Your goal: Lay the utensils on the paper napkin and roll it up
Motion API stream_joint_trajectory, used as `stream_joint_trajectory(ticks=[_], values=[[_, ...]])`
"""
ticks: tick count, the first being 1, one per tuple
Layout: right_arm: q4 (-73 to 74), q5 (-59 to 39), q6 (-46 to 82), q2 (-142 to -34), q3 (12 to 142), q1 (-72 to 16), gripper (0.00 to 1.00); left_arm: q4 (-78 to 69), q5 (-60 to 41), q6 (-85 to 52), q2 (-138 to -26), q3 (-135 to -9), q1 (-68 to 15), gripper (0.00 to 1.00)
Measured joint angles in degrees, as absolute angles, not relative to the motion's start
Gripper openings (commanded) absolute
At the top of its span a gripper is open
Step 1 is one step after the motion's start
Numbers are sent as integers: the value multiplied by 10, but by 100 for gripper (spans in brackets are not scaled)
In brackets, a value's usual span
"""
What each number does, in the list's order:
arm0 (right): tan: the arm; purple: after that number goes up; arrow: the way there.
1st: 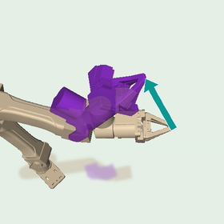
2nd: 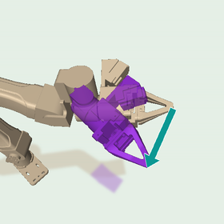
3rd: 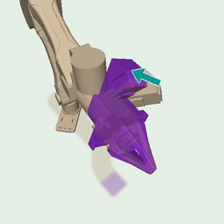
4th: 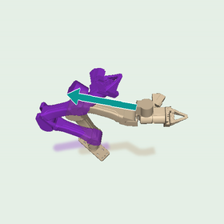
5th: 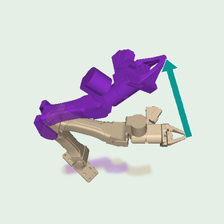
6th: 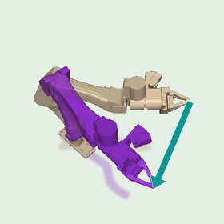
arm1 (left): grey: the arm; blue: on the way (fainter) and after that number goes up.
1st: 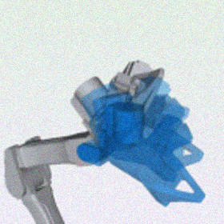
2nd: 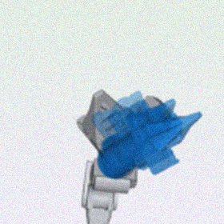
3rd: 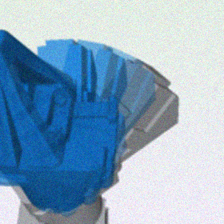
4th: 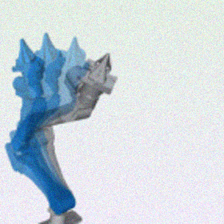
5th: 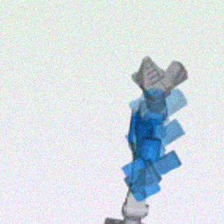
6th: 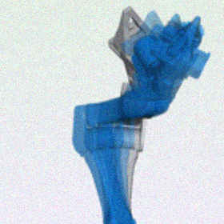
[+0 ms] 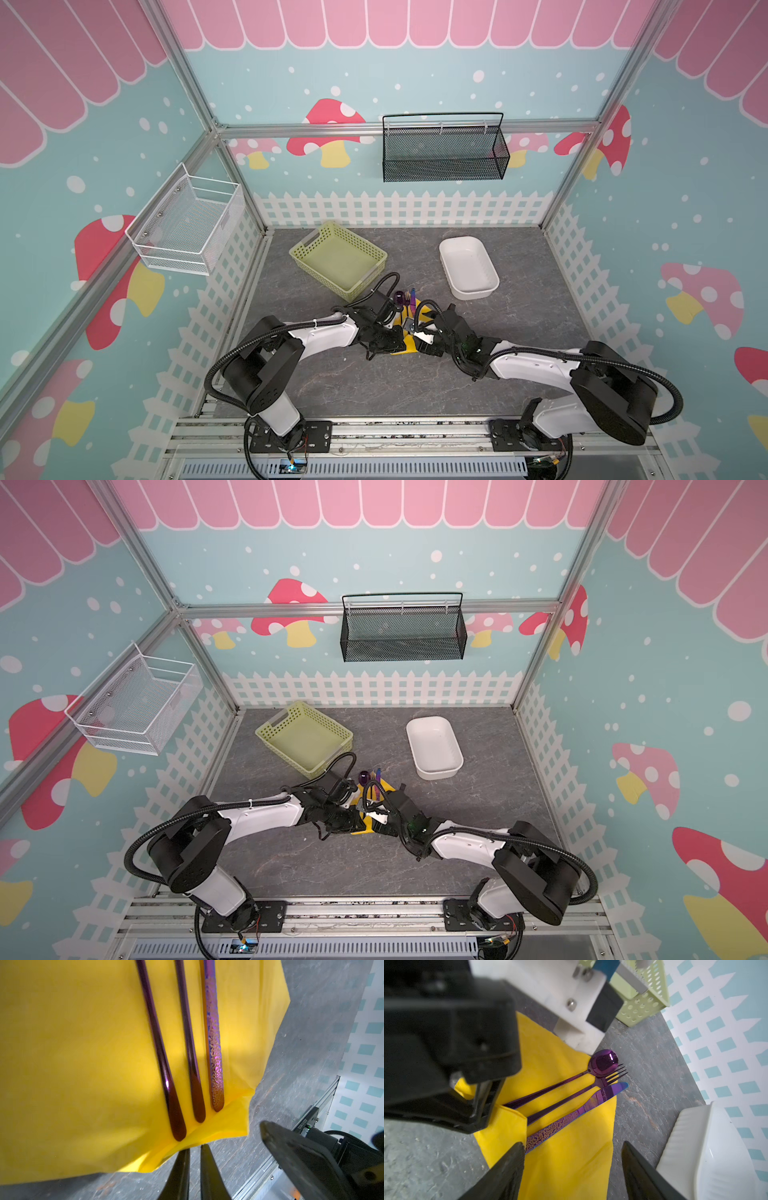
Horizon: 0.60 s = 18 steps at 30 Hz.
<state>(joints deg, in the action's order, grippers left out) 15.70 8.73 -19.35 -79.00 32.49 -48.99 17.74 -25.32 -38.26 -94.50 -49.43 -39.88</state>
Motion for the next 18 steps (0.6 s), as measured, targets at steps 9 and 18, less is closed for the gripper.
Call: stream_joint_trajectory(ticks=[9, 18], values=[[80, 74, 1, -749, 374, -436, 71, 178, -253, -385, -948, -506, -399, 14], [45, -62, 218, -738, 371, -353, 55, 178, -251, -389, -948, -524, -399, 13]])
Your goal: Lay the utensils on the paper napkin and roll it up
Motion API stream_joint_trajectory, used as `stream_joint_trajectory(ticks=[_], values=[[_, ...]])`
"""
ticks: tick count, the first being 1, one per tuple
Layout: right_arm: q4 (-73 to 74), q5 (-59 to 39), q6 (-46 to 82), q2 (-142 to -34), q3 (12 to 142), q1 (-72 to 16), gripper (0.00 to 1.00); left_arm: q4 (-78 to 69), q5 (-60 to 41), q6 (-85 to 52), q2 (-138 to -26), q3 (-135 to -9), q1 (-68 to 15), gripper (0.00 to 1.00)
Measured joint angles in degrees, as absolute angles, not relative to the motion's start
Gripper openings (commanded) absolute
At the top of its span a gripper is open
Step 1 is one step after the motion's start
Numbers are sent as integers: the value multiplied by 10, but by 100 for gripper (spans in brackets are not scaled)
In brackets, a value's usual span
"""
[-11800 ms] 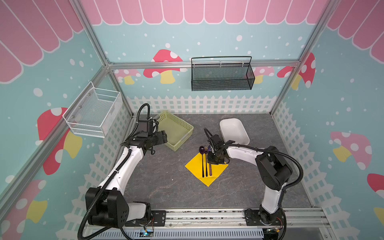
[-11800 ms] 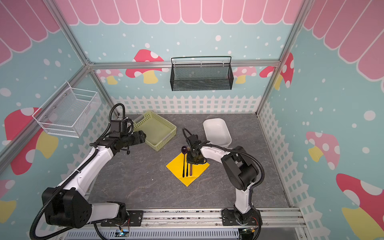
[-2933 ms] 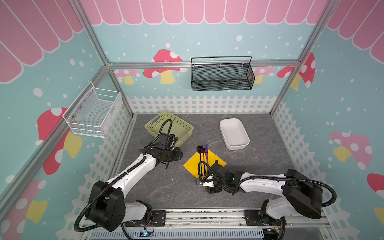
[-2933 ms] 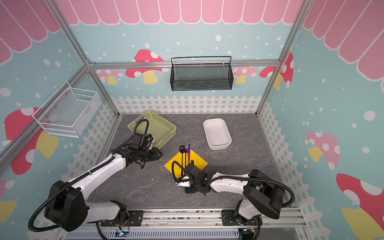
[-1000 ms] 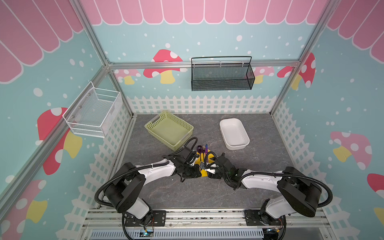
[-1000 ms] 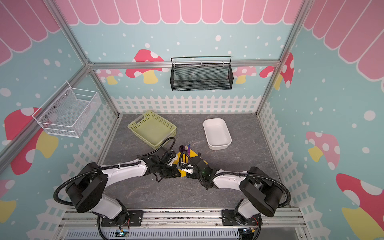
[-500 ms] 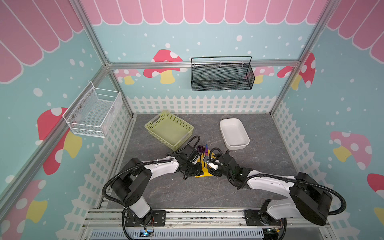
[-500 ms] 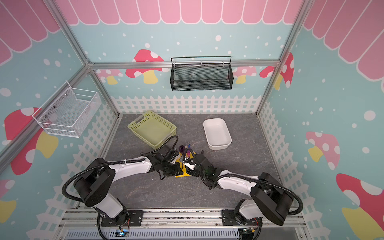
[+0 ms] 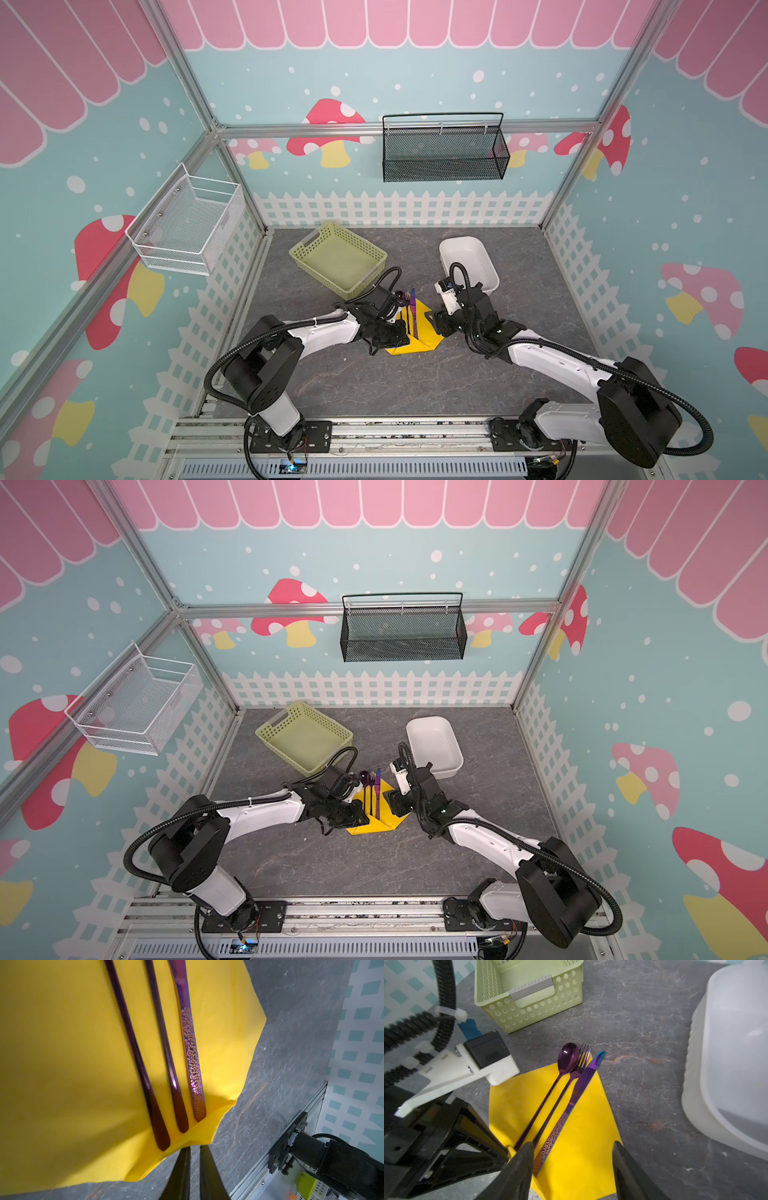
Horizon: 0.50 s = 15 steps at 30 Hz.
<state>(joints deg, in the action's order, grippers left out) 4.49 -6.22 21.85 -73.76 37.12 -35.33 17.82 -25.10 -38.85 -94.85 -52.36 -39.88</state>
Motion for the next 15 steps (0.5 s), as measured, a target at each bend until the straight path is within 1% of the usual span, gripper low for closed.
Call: stream_joint_trajectory(ticks=[2, 4, 9, 15], values=[[43, -93, 253, -755, 371, -344, 49, 178, -251, -389, -952, -529, -399, 13], [40, -121, 276, -783, 372, -335, 46, 179, -251, -390, -956, -534, -399, 13], [19, -170, 315, -863, 389, -322, 45, 180, -249, -393, -958, -536, -399, 13], [15, -192, 338, -919, 434, -310, 39, 182, -243, -394, -959, -537, -399, 13]])
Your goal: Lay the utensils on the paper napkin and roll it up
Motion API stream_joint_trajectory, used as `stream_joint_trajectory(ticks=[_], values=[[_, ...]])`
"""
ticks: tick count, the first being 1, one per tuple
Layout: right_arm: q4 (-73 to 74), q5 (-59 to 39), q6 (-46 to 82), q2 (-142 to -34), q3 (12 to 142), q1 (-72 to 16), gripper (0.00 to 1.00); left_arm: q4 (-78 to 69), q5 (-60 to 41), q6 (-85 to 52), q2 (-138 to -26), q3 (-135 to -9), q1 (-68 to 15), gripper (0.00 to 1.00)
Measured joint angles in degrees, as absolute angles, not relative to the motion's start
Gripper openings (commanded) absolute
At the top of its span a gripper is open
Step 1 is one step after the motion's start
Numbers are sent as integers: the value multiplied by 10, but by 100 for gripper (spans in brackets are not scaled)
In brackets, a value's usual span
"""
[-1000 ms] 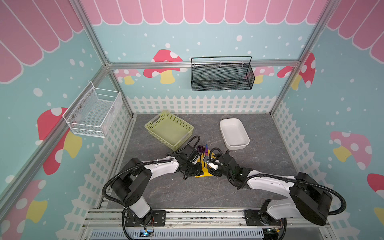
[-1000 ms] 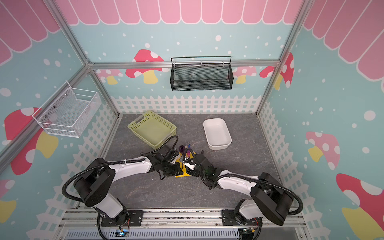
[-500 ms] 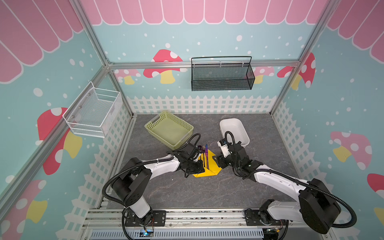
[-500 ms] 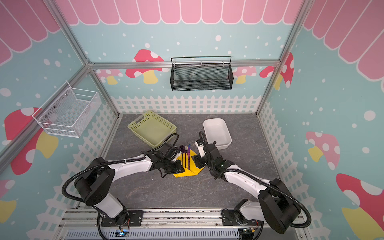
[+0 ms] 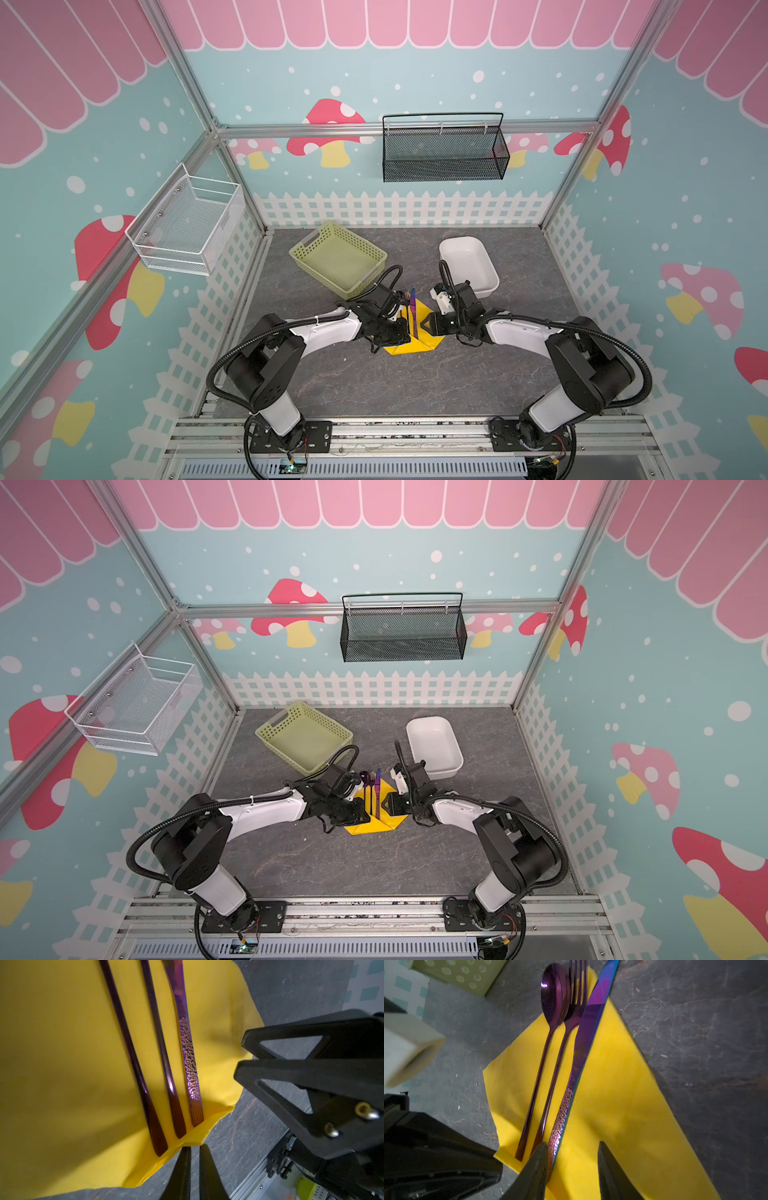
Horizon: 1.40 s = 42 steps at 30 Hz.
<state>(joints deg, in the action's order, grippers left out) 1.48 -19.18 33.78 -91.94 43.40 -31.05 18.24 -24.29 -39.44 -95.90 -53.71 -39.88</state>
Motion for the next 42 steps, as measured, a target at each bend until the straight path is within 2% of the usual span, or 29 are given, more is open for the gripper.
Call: stream_joint_trajectory(ticks=[10, 14, 26, 34, 42], values=[[-6, -200, 350, -951, 438, -288, 31, 186, -238, -397, -985, -561, -399, 12], [-14, -216, 351, -951, 438, -289, 30, 193, -234, -397, -995, -567, -399, 9], [-24, -239, 369, -948, 433, -302, 30, 239, -217, -386, -996, -577, -399, 8], [-66, -215, 378, -915, 429, -302, 35, 244, -221, -384, -1011, -597, -399, 8], [-102, -189, 378, -854, 435, -255, 48, 244, -221, -384, -1022, -603, -399, 5]])
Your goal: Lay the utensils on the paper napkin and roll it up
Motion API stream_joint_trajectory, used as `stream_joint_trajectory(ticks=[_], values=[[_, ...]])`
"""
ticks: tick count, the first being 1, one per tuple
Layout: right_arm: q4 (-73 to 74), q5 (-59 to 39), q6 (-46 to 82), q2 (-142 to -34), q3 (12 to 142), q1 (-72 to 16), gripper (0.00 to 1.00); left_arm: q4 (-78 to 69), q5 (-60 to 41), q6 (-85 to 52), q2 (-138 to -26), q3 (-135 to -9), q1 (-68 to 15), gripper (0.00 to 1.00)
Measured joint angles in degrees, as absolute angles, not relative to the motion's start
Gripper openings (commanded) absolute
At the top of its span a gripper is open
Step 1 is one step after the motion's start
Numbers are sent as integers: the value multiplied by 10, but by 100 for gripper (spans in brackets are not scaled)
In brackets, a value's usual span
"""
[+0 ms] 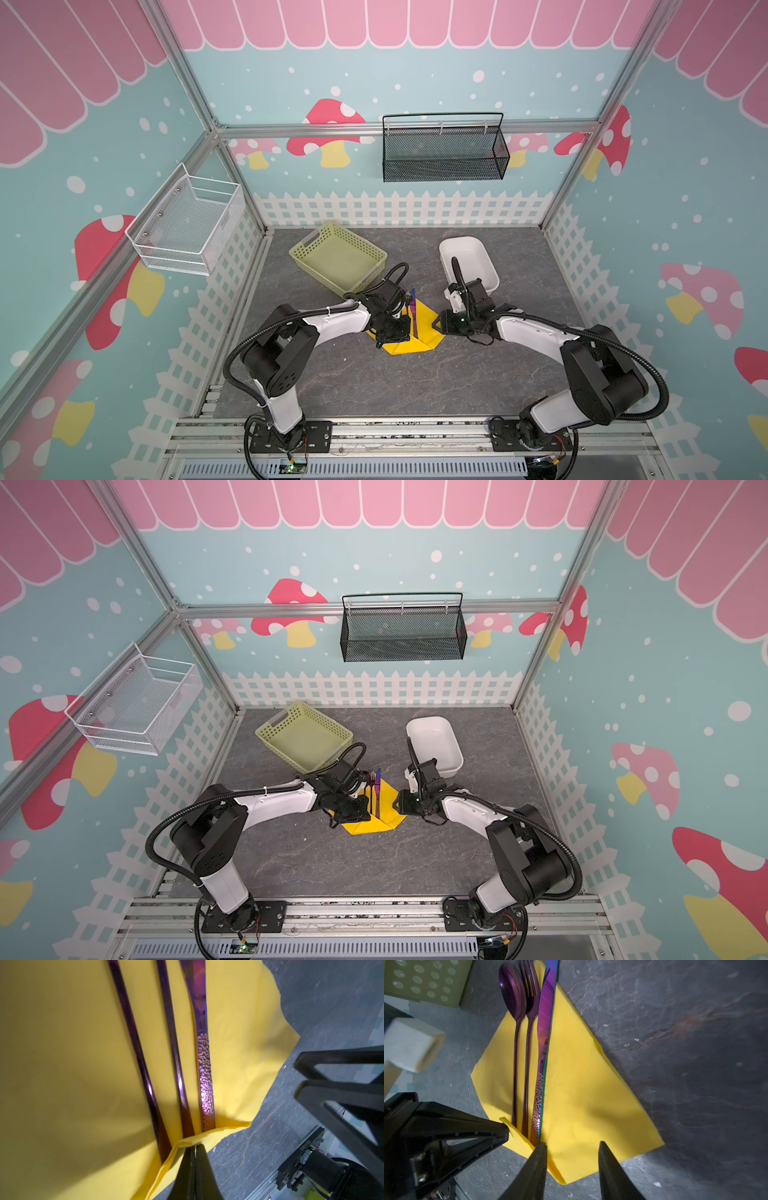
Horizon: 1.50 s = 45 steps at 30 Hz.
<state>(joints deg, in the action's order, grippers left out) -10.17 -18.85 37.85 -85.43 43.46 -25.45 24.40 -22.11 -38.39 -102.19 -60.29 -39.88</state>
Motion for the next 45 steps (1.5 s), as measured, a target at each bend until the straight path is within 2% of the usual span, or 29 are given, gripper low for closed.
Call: stream_joint_trajectory(ticks=[6, 11, 21, 32, 45], values=[[-106, -191, 375, -841, 423, -203, 52, 244, -220, -384, -1032, -603, -399, 4], [-104, -211, 373, -858, 416, -194, 53, 246, -218, -384, -1033, -603, -399, 4], [-48, -267, 380, -901, 398, -194, 47, 250, -216, -384, -1033, -603, -399, 3], [-24, -264, 392, -901, 389, -194, 34, 251, -213, -383, -1033, -603, -399, 3], [-13, -276, 398, -882, 390, -194, 8, 259, -207, -381, -1033, -603, -393, 2]])
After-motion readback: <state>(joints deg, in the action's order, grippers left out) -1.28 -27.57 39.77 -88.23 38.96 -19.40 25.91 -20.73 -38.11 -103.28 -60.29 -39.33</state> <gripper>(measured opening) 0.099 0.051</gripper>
